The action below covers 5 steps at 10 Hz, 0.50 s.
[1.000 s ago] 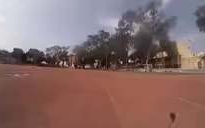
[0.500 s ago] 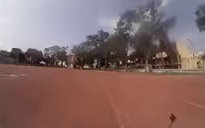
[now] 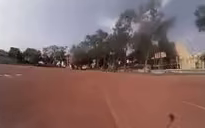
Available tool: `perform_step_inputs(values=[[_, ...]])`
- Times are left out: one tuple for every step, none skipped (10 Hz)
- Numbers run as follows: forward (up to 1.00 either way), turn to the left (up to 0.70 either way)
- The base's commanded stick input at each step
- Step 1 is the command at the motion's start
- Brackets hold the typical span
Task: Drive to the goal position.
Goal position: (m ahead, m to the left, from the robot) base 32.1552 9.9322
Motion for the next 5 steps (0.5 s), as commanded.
perform_step_inputs(values=[[0.7,0.0],[0.7,0.0],[0.7,0.0],[0.7,0.0],[0.7,0.0]])
